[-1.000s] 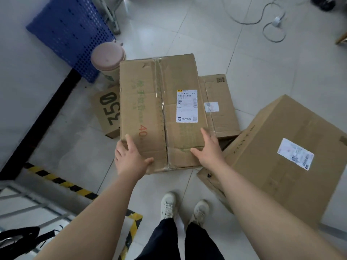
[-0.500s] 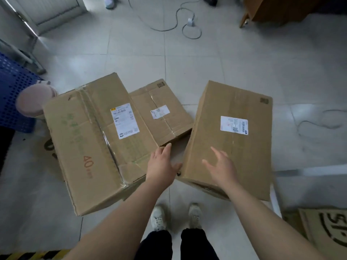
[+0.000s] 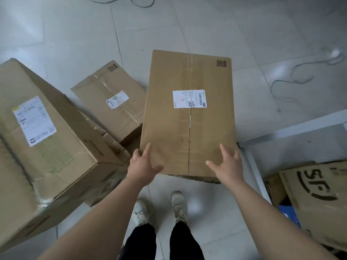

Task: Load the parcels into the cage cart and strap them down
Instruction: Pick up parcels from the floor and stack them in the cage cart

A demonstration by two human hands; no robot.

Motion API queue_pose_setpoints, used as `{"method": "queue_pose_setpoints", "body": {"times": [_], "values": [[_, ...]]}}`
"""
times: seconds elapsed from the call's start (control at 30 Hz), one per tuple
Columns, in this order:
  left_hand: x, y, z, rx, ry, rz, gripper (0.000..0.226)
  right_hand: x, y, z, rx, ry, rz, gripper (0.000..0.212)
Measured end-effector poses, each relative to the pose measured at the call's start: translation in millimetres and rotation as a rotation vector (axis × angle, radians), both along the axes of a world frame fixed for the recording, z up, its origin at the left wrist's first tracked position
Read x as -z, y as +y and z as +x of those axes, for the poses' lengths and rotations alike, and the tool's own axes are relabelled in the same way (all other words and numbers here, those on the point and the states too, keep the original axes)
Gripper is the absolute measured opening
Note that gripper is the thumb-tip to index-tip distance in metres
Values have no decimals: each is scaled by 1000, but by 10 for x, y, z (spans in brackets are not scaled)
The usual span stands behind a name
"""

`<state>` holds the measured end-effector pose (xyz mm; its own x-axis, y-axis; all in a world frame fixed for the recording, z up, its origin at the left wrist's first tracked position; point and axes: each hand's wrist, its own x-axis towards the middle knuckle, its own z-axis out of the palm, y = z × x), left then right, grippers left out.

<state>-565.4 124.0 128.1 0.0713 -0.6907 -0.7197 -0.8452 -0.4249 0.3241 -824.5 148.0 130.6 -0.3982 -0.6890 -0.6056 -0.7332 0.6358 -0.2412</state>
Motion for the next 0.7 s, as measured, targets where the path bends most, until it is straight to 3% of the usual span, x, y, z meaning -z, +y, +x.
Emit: {"method": "queue_pose_setpoints", "body": {"times": [0.1, 0.33, 0.7], "values": [[213, -40, -77, -98, 8, -3, 104, 212, -16, -146, 21, -11, 25, 95], [411, -137, -167, -277, 16, -38, 135, 397, -112, -389, 130, -253, -56, 114], [-126, -363, -298, -354, -76, -146, 138, 1, -358, -424, 160, -169, -198, 102]]}}
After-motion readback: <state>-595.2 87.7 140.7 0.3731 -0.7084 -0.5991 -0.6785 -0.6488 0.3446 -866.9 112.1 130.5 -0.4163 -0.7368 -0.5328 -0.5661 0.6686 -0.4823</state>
